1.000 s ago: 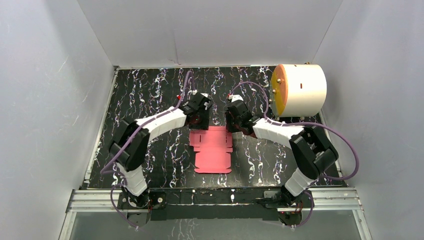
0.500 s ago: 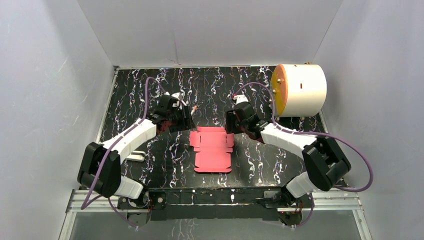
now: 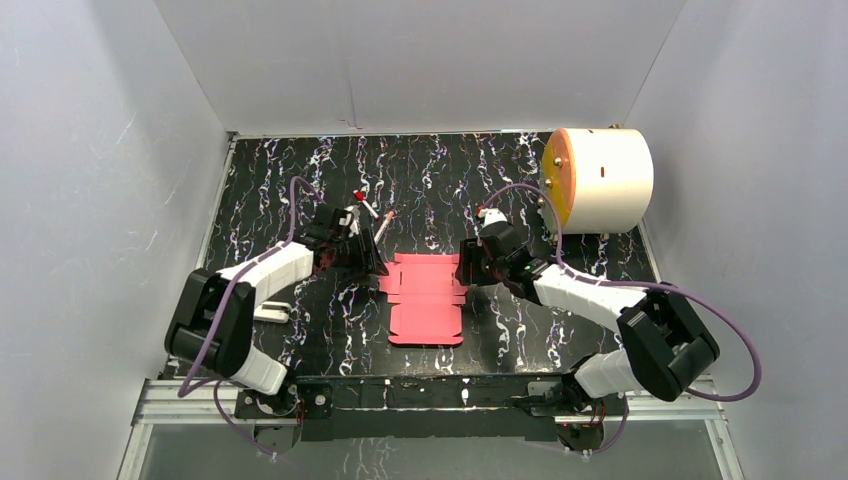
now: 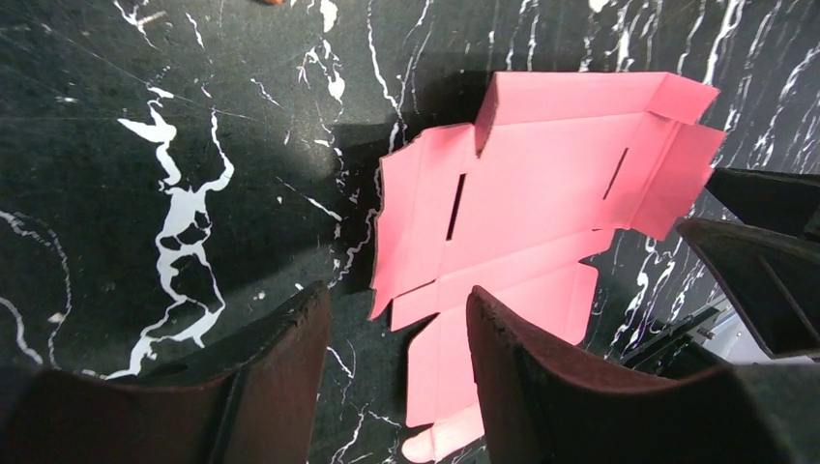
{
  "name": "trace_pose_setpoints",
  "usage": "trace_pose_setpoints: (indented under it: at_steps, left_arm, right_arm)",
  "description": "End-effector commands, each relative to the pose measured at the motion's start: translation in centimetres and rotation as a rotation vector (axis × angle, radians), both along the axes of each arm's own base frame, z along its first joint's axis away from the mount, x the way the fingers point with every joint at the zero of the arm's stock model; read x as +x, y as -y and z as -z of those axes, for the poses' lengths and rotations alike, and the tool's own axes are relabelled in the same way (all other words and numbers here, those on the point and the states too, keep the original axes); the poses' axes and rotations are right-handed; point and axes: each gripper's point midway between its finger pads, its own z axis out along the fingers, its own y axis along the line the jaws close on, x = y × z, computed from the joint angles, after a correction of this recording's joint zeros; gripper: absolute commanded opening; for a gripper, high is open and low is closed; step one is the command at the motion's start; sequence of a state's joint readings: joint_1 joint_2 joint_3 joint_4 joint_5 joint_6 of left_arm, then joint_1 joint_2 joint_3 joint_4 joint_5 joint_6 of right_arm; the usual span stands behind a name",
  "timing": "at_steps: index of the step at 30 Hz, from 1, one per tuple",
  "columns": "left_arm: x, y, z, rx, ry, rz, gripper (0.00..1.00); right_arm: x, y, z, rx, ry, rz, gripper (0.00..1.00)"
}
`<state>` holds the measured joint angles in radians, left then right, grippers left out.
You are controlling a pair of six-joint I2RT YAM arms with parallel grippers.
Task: Fold the paper box
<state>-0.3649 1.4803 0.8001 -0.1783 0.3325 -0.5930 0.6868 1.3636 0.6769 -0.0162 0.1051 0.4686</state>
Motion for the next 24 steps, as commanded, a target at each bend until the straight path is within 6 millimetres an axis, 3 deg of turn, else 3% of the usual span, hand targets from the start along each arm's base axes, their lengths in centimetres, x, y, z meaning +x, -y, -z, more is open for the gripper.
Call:
trace_pose_setpoints:
  at_steps: [1,10,24]
  left_arm:
    - [0.2,1.0,0.1,-0.052,-0.031,0.015,0.5]
    - [-0.1,1.6,1.2,-0.073,-0.08,0.026,0.42]
    - [0.4,4.3,-3.0,-0.178,0.003,0.077,0.34]
  right_arm:
    - [0.9,-1.4,-0.9,0.087,0.027,0.01,0.62]
    - [0.5,-2.4,1.0,0.109,-0.026,-0.012,0.56]
    - [0.2,-4.1,-0.4,0.194,-0.045,-0.063,0.54]
